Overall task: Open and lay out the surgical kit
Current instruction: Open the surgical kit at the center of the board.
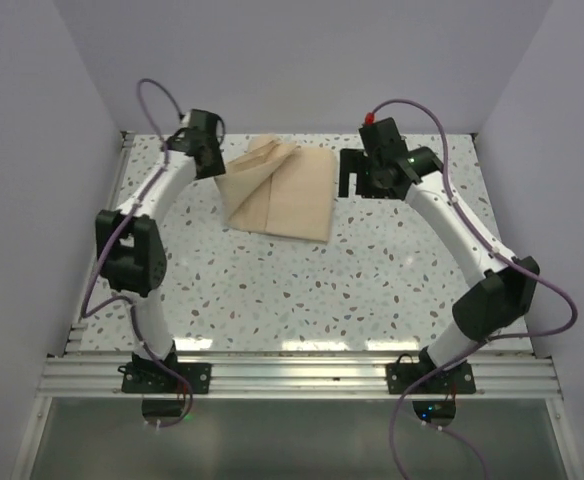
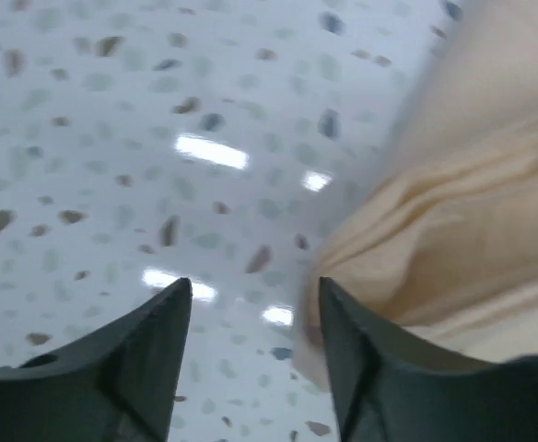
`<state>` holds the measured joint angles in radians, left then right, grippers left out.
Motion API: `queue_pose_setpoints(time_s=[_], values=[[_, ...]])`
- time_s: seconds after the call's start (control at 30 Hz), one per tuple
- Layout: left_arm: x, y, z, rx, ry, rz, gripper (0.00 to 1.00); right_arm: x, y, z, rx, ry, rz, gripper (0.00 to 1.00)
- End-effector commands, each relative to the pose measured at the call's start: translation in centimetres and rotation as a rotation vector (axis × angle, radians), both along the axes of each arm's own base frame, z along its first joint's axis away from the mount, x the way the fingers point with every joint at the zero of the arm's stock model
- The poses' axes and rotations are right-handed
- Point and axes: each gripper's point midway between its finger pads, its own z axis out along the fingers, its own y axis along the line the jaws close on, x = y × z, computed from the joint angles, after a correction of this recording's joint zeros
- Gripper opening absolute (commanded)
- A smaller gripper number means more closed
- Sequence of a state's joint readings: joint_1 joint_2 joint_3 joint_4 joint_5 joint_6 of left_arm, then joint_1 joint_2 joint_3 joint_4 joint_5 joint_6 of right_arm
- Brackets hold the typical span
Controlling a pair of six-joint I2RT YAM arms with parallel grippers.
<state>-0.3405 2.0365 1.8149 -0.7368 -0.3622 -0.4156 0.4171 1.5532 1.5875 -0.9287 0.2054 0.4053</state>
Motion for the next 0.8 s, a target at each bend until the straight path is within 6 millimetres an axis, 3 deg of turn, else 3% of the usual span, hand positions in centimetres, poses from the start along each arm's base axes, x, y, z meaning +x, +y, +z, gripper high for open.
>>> queue_pose_setpoints(time_s=[0.0, 0.03, 0.07, 0.1, 0.13, 0.17, 0.2, 0.23, 0.27, 0.33, 0.37, 0.4, 0.5, 0.67, 0.77], values=[[-1.7, 8.6, 1.4, -0.087, -0.049, 0.248, 0.68, 2.3, 4.7, 2.3, 0.012, -0.048, 0.121, 0.95], [-2.3, 9.8, 0.8, -0.097, -0.031, 0.272, 0.99, 2.5, 6.8, 0.3, -0.021, 0.007, 0.163, 0.95], [-3.0, 10.4, 0.8, -0.094, -0.03, 0.298, 1.0, 2.8, 8.0, 0.1, -0.031, 0.012, 0.185, 0.95], [-4.2, 10.8, -0.6, -0.078, -0.003, 0.308, 1.0, 3.6, 9.5, 1.6, -0.016, -0.026, 0.204, 0.95], [-4.6, 11.1, -0.9, -0.076, -0.002, 0.314, 1.0, 3.2, 11.2, 0.8, -0.032, 0.002, 0.24, 0.94], [-5.6, 11.4, -1.8, -0.071, 0.014, 0.32, 1.0, 3.7, 12.6, -1.4, -0.058, 0.049, 0.259, 0.94], [-5.7, 11.5, -2.1, -0.079, 0.01, 0.323, 1.0, 4.5, 14.1, -0.5, -0.044, 0.02, 0.273, 0.94], [-5.9, 11.5, -2.5, -0.094, 0.022, 0.321, 1.0, 3.9, 15.6, -1.3, -0.057, 0.044, 0.307, 0.94], [-6.1, 11.6, -2.7, -0.094, 0.028, 0.33, 1.0, 4.2, 16.9, -3.8, -0.078, 0.086, 0.321, 0.94], [-6.6, 11.5, -3.1, -0.105, 0.041, 0.329, 1.0, 4.1, 19.4, -4.3, -0.053, 0.085, 0.359, 0.94], [-6.5, 11.2, -2.8, -0.122, 0.029, 0.314, 1.0, 4.2, 20.3, -6.6, -0.062, 0.124, 0.359, 0.94], [-6.5, 10.7, -2.9, -0.142, 0.022, 0.3, 1.0, 4.2, 21.0, -7.1, -0.059, 0.127, 0.366, 0.94], [-6.2, 10.3, -0.7, -0.167, -0.038, 0.26, 1.0, 4.5, 21.6, -9.9, -0.077, 0.173, 0.351, 0.93], [-3.7, 7.0, 6.6, -0.207, -0.278, 0.029, 1.0, 5.1, 20.1, -10.2, -0.134, 0.15, 0.292, 0.94], [-2.7, 4.9, 6.3, -0.179, -0.272, -0.037, 1.0, 5.3, 20.0, -10.9, -0.142, 0.141, 0.281, 0.94]])
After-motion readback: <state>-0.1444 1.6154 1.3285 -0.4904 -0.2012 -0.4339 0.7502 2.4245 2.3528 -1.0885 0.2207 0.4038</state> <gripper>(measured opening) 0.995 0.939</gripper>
